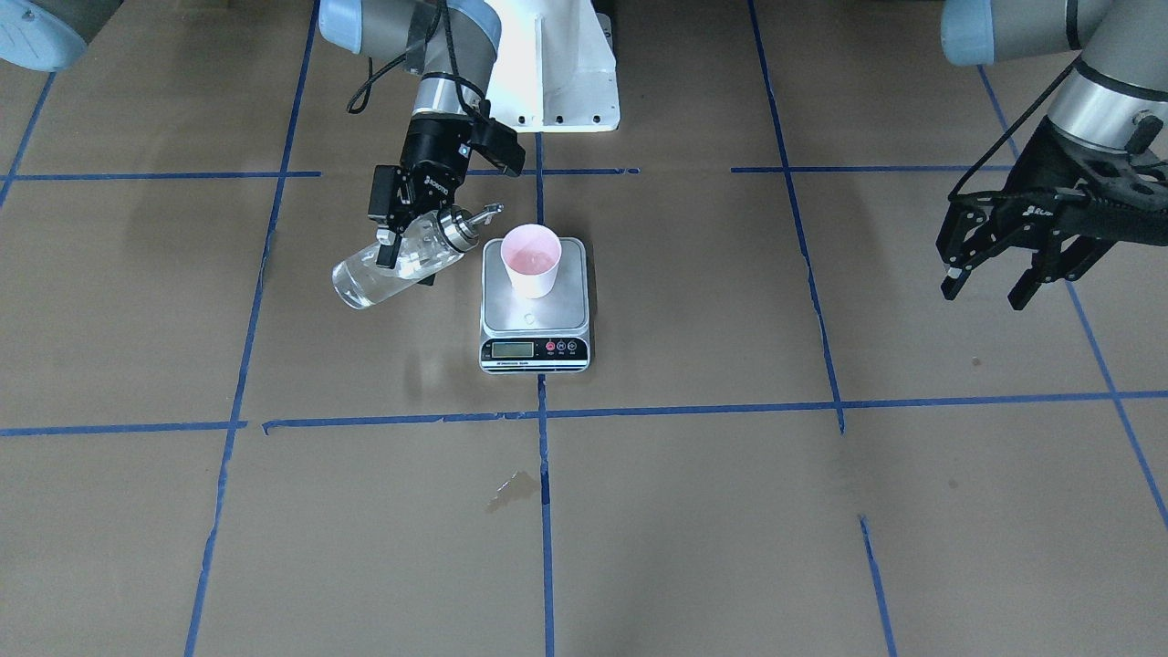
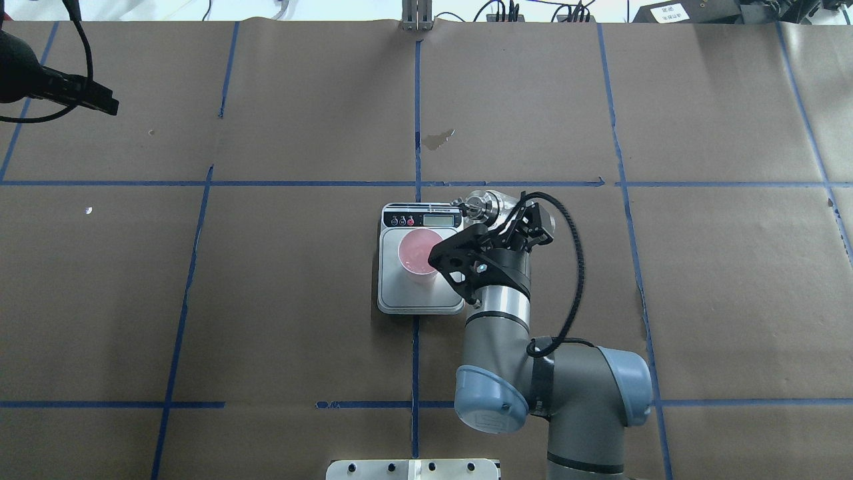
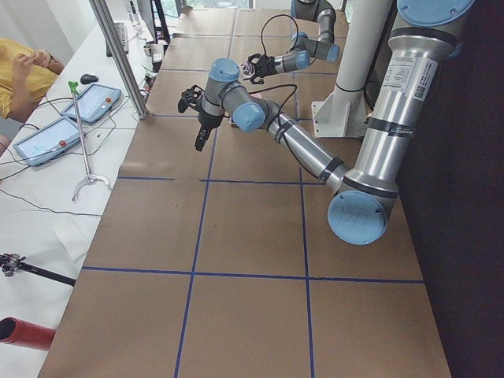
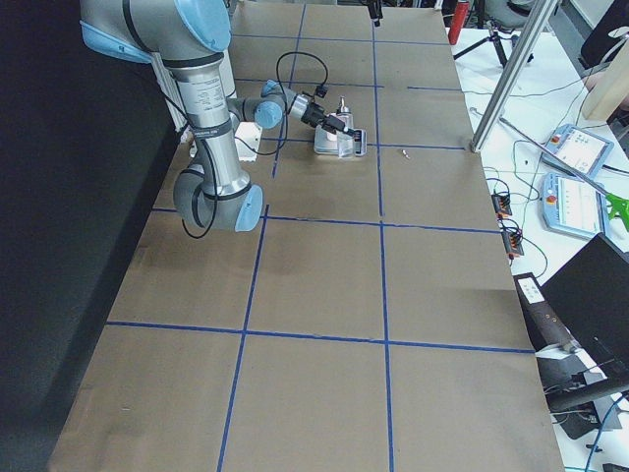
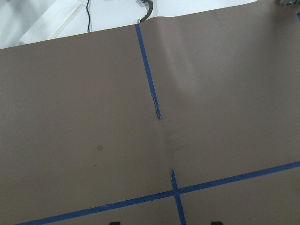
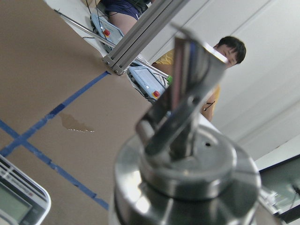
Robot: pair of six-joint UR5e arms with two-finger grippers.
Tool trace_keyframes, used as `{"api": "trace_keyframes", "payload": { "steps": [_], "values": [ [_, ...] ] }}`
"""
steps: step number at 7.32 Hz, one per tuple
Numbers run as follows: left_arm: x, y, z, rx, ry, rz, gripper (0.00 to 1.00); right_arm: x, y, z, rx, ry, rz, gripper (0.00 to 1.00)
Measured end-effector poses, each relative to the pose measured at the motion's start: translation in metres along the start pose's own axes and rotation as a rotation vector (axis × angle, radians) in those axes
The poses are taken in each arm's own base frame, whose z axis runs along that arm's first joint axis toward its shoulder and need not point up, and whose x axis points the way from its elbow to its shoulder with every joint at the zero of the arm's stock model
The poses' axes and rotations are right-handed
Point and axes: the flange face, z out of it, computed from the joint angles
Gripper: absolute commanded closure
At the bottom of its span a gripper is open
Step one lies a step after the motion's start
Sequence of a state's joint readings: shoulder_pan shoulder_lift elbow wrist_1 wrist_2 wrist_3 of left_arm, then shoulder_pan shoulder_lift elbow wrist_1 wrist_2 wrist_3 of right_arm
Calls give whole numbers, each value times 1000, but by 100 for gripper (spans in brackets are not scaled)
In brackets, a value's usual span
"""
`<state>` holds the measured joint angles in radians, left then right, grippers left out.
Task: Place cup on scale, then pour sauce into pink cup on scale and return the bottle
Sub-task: 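Turn the bottle upright and carry it back with the right gripper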
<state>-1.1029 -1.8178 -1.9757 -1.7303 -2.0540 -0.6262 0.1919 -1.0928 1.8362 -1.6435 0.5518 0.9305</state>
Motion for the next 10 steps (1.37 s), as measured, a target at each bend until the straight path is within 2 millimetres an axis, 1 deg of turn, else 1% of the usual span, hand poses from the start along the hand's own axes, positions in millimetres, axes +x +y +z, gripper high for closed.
{"api": "trace_keyframes", "payload": {
  "steps": [1,2,3,4,5,6,7,8,9,10],
  "values": [
    [1,0,-1,1,1,0,28,15,12,0,2,-58,175,100],
    [1,0,-2,3,2,1,28,37,30,1,-4,-81,302,100],
    [2,-1,-2,4,3,0,28,65,45,4,-27,-91,408,100],
    [2,-1,-2,5,3,0,28,92,52,5,-78,-107,541,100],
    [2,-1,-2,5,2,0,28,114,65,8,-137,-113,645,100],
    [3,-2,-2,6,3,1,28,137,92,14,-171,-103,684,100],
    [3,-2,-3,8,4,2,28,154,119,21,-181,-103,705,100],
    [4,-3,-4,10,4,3,28,163,142,30,-181,-105,713,100],
    [4,-3,-4,12,5,3,28,163,158,37,-182,-101,710,100],
    [4,-3,-5,13,5,3,28,163,165,41,-183,-97,706,100]
  ]
}}
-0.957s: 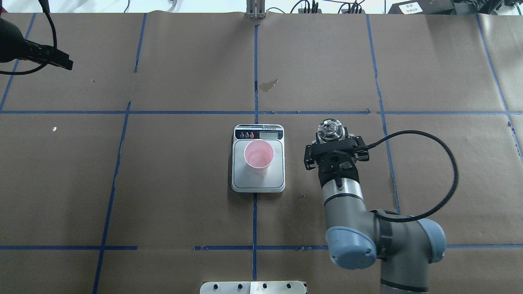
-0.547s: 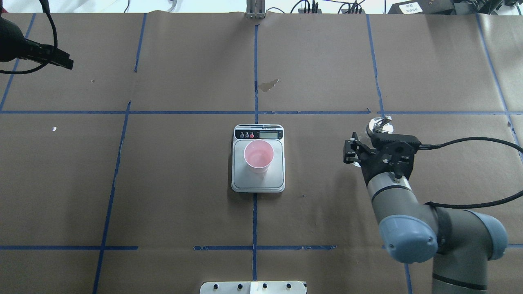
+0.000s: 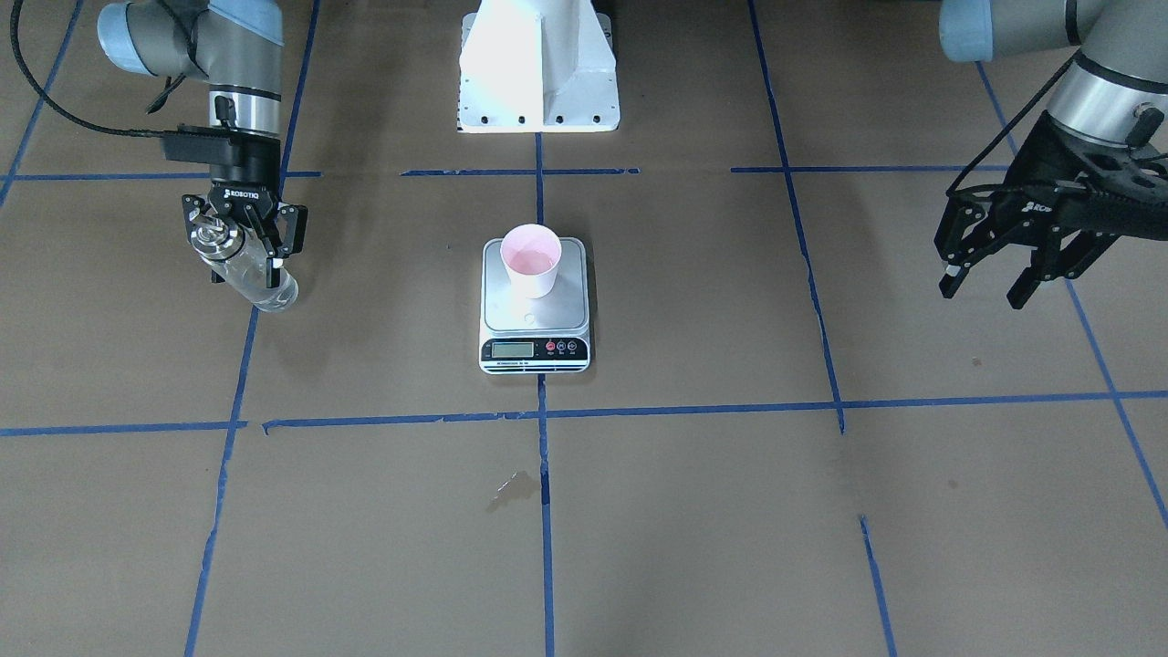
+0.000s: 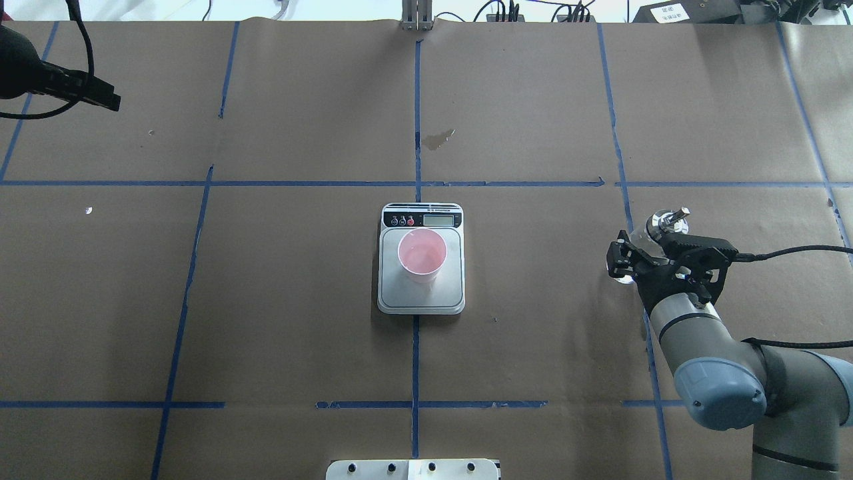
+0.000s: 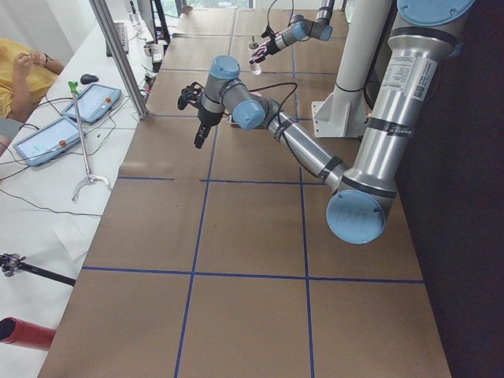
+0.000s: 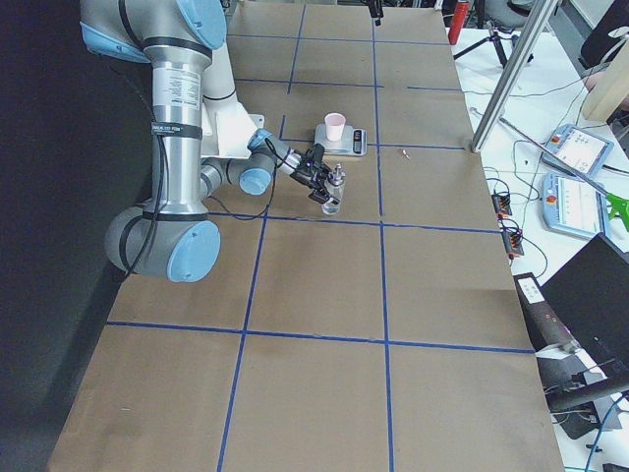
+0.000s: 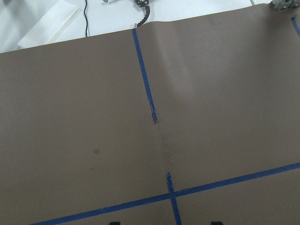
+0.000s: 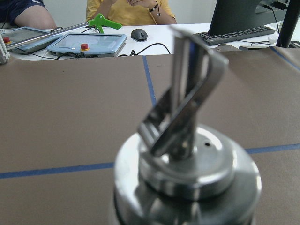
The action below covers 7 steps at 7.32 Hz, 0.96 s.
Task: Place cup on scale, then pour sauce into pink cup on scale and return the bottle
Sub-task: 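Turn the bottle upright and carry it back with the right gripper, then lower the bottle onto the table with the right gripper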
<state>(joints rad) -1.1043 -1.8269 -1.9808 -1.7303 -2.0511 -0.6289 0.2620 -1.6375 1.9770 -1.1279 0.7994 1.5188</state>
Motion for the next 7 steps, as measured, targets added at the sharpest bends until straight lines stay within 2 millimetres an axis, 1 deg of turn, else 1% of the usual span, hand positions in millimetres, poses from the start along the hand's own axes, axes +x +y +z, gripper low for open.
{"api": "trace_keyframes", "payload": {
  "steps": [2,7],
  "values": [
    [0,0,0,1,-1,0,28,4,6,5,-1,9,-5,100],
    [0,0,-1,3,0,1,28,7,10,8,-7,15,-12,100]
  ]
}}
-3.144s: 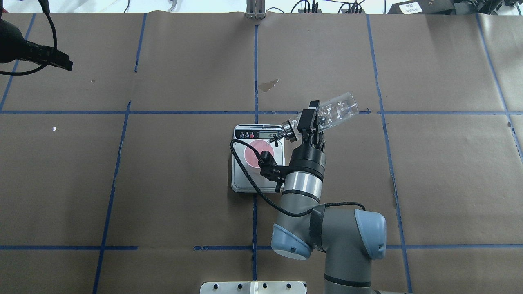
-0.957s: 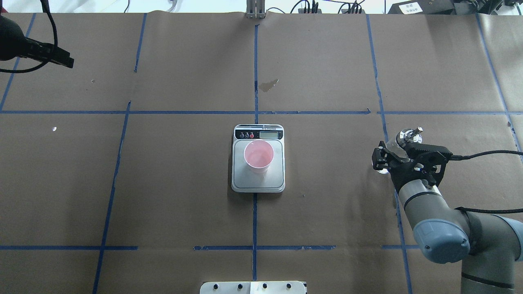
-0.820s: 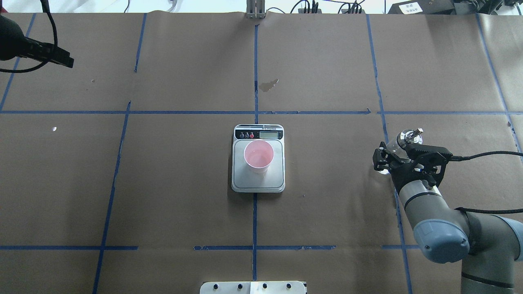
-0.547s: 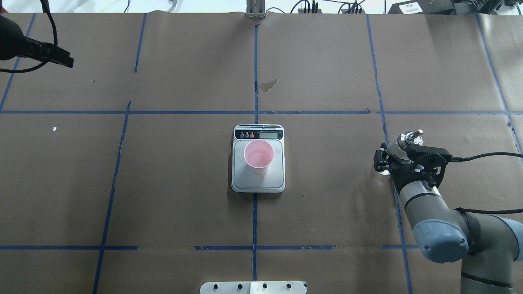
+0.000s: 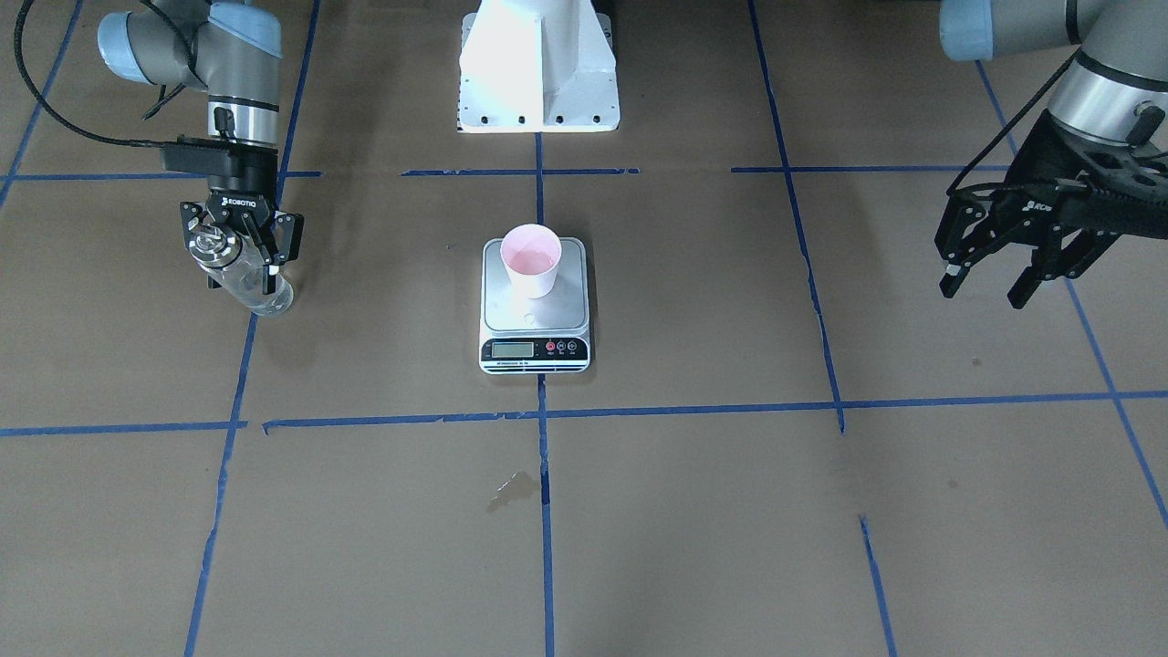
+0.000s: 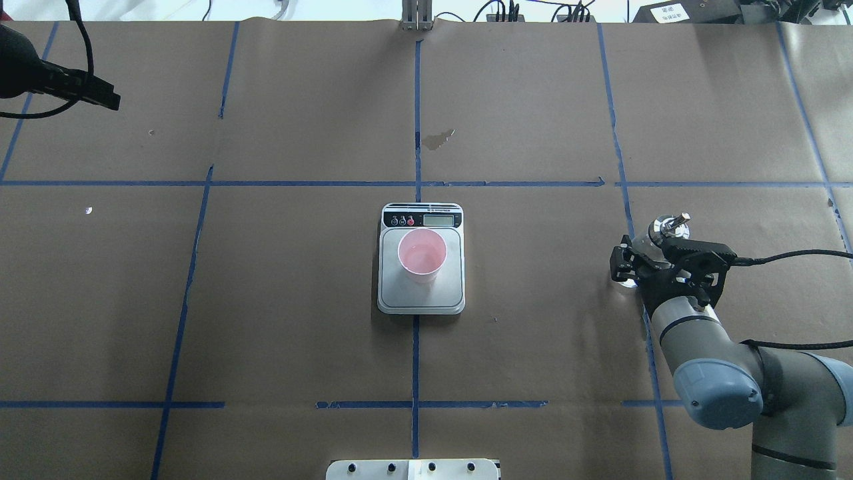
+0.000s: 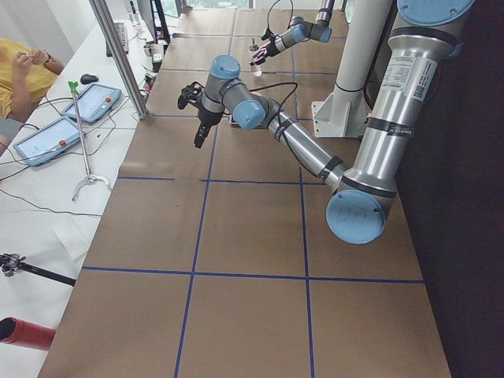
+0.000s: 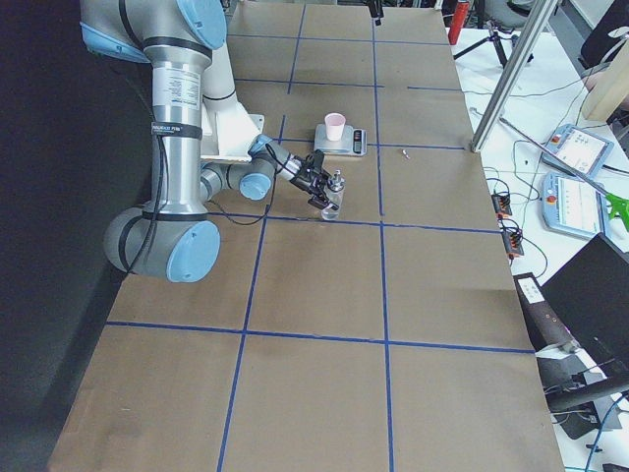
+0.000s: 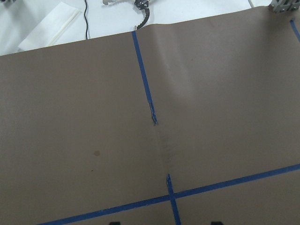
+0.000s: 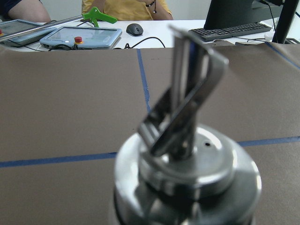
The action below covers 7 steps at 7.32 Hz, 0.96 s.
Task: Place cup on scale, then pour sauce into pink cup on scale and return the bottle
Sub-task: 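Lower the bottle onto the table with the right gripper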
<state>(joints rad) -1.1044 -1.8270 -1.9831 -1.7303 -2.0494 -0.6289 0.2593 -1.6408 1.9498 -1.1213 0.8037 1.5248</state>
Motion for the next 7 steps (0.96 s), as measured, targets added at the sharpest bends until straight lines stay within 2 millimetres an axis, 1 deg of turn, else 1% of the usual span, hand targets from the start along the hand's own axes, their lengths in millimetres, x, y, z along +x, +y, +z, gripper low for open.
{"api": "trace_keyframes", "payload": {
  "steps": [1,2,7],
  "values": [
    [0,0,0,0,0,0,28,0,1,0,-1,1,-1,79],
    [0,0,0,0,0,0,28,0,1,0,-2,0,-3,1],
    [-1,0,-2,4,-2,-1,28,0,3,-2,-1,-5,-5,0]
  ]
}}
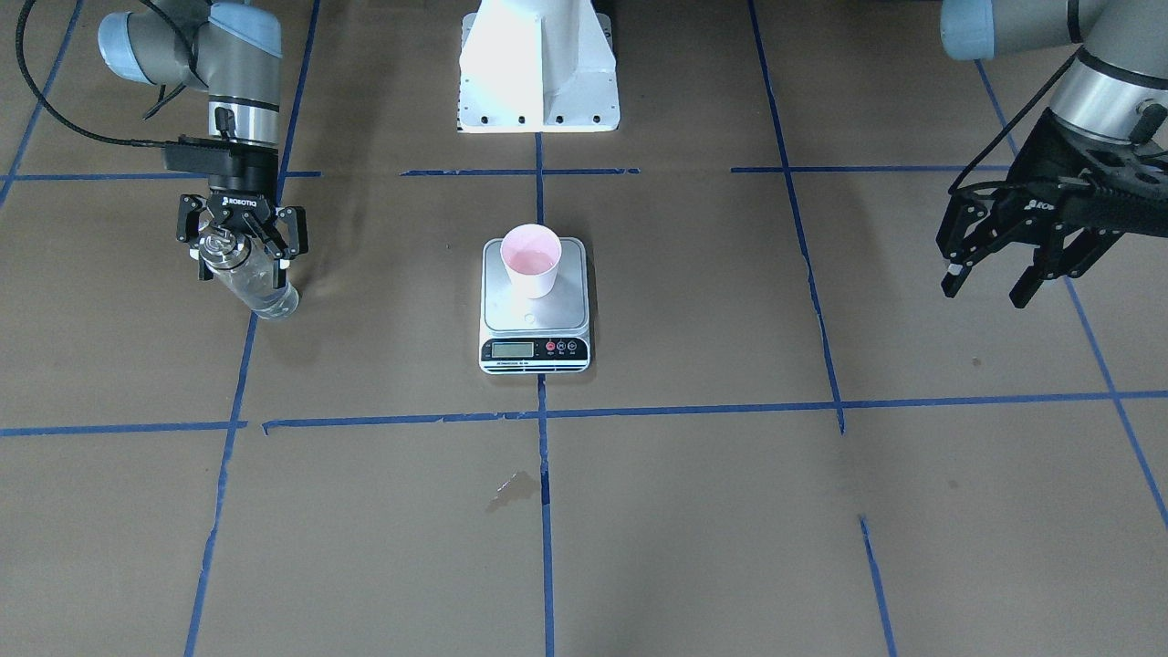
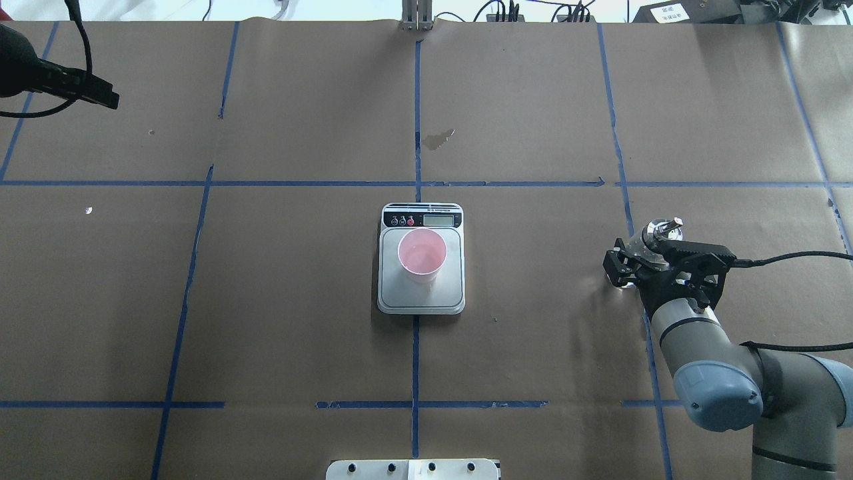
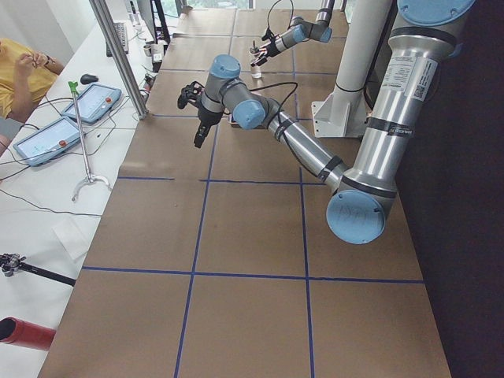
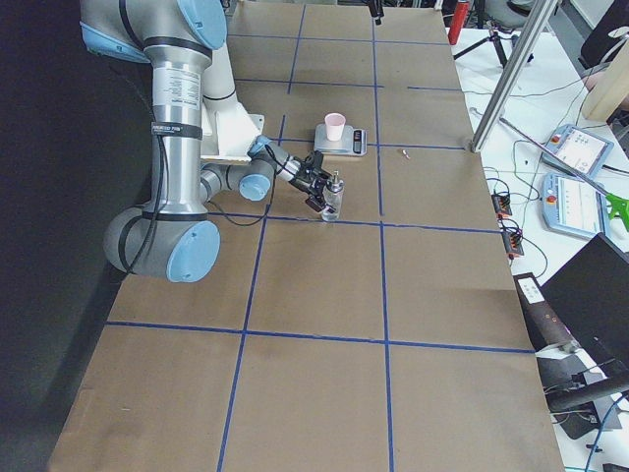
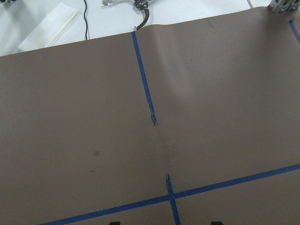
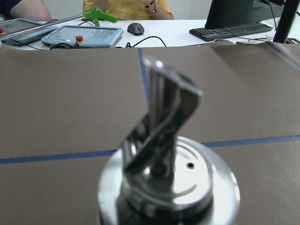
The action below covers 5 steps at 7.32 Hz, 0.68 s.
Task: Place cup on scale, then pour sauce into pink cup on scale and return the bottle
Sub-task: 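Lower the bottle onto the table with the right gripper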
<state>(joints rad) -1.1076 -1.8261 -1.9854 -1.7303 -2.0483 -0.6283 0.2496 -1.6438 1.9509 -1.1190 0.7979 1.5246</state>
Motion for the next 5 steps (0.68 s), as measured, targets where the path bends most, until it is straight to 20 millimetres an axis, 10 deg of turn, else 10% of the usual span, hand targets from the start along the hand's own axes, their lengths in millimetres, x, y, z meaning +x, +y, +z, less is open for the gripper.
{"api": "trace_keyframes", "payload": {
  "steps": [5],
  "values": [
    [-3,0,-3,5,-3,-3,28,-3,21,-38,-46,-61,-33,0]
  ]
}}
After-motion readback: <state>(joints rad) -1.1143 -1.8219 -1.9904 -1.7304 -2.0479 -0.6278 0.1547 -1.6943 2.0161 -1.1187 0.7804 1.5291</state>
